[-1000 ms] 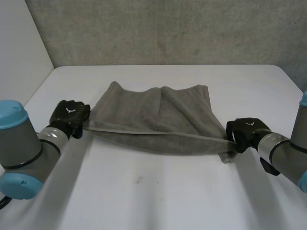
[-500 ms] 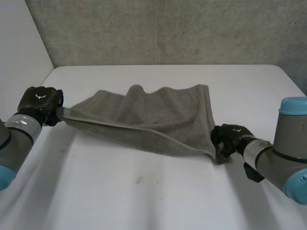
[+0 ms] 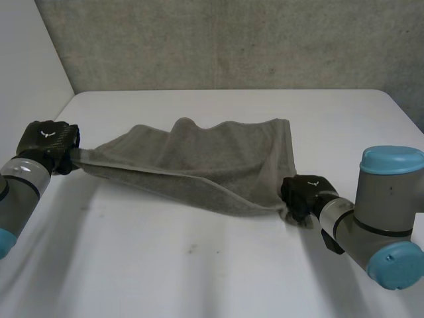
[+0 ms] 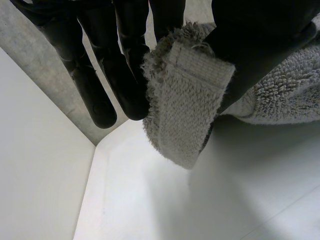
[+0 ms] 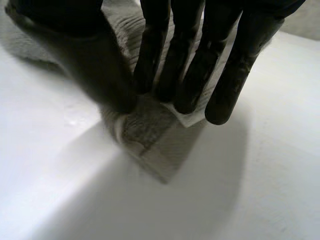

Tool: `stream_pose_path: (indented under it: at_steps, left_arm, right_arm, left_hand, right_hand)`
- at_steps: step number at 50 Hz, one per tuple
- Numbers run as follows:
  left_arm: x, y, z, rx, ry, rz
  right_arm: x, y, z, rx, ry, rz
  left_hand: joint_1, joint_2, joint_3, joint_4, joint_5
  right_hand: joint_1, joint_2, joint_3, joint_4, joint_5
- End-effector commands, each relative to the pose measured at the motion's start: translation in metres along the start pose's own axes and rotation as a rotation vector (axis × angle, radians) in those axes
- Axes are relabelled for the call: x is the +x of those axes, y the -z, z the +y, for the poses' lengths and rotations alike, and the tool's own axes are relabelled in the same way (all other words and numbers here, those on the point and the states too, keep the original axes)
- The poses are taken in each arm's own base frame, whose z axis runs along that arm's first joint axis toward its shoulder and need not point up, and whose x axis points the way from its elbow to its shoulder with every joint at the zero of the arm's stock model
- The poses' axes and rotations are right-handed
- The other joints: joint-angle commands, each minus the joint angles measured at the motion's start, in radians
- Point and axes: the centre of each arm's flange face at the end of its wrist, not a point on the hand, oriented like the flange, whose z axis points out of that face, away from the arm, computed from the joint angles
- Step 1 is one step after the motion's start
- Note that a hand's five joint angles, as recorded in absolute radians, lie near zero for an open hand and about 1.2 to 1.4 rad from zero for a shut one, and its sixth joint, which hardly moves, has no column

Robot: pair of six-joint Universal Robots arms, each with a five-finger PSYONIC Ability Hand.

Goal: Fold the towel.

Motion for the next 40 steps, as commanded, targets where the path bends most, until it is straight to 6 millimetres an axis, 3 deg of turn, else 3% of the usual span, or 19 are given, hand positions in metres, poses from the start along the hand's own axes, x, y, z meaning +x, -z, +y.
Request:
stream_pose_path:
  at_steps: [1,3,7,8,10,14,16,19,21,24,27,29,32,40]
  left_arm:
    - [0.001,0.001,0.0,-0.002,0.002,0.001]
    - [0.002,0.001,0.001,-0.003,0.0,0.003]
    - [0.003,0.003,0.0,-0.006,-0.003,0.009]
    - [0.003,0.003,0.0,-0.006,-0.003,0.009]
    - [0.002,0.011,-0.006,0.001,-0.005,0.008]
    - [0.0,0.022,-0.015,0.013,-0.008,0.005]
    - [-0.001,0.034,-0.023,0.022,-0.012,0.011]
    - [-0.001,0.041,-0.029,0.032,-0.015,0.017]
    - [0.001,0.057,-0.036,0.038,-0.018,0.042]
    - [0.004,0.075,-0.041,0.027,-0.015,0.075]
    - [0.004,0.085,-0.045,0.023,-0.016,0.083]
    - [0.003,0.104,-0.051,0.009,-0.019,0.087]
    - [0.001,0.118,-0.059,0.019,-0.045,0.082]
    - [0.0,0.119,-0.06,0.026,-0.107,0.076]
  right_arm:
    - [0.009,-0.004,-0.012,0.062,-0.003,0.072]
    - [0.013,-0.003,-0.019,0.082,-0.006,0.083]
    - [0.014,0.017,-0.056,0.193,0.007,0.086]
    - [0.014,0.017,-0.056,0.194,0.008,0.086]
    - [0.019,0.032,-0.081,0.27,0.028,0.103]
    - [0.034,0.046,-0.103,0.319,0.076,0.153]
    - [0.043,0.066,-0.12,0.324,0.205,0.194]
    - [0.043,0.079,-0.127,0.313,0.299,0.211]
    - [0.044,0.101,-0.133,0.269,0.468,0.25]
    - [0.042,0.119,-0.135,0.236,0.585,0.272]
    - [0.04,0.131,-0.14,0.248,0.621,0.285]
    - [0.035,0.16,-0.155,0.319,0.648,0.32]
    - [0.036,0.175,-0.162,0.355,0.656,0.35]
    - [0.038,0.171,-0.154,0.315,0.652,0.328]
  left_hand:
    - [0.204,0.181,0.18,0.178,0.196]
    - [0.204,0.181,0.18,0.178,0.196]
    - [0.204,0.181,0.18,0.178,0.196]
    - [0.204,0.181,0.18,0.178,0.196]
    - [0.204,0.181,0.18,0.178,0.196]
    - [0.204,0.181,0.18,0.178,0.196]
    - [0.204,0.181,0.18,0.178,0.196]
    - [0.204,0.181,0.18,0.178,0.196]
    - [0.204,0.181,0.18,0.178,0.196]
    - [0.204,0.181,0.18,0.178,0.196]
    - [0.204,0.181,0.18,0.178,0.196]
    - [0.204,0.181,0.18,0.178,0.196]
    - [0.204,0.181,0.18,0.178,0.196]
    - [0.204,0.181,0.18,0.178,0.196]
  right_hand:
    - [0.172,0.172,0.181,0.189,0.184]
    - [0.172,0.172,0.181,0.189,0.184]
    - [0.172,0.172,0.181,0.189,0.184]
    - [0.172,0.172,0.181,0.189,0.184]
    - [0.172,0.172,0.181,0.189,0.184]
    - [0.172,0.172,0.181,0.189,0.184]
    - [0.172,0.172,0.181,0.189,0.184]
    - [0.172,0.172,0.181,0.189,0.184]
    - [0.172,0.172,0.181,0.189,0.184]
    - [0.172,0.172,0.181,0.189,0.184]
    - [0.172,0.172,0.181,0.189,0.184]
    - [0.172,0.172,0.181,0.189,0.184]
    - [0.172,0.172,0.181,0.189,0.184]
    - [0.172,0.172,0.181,0.189,0.184]
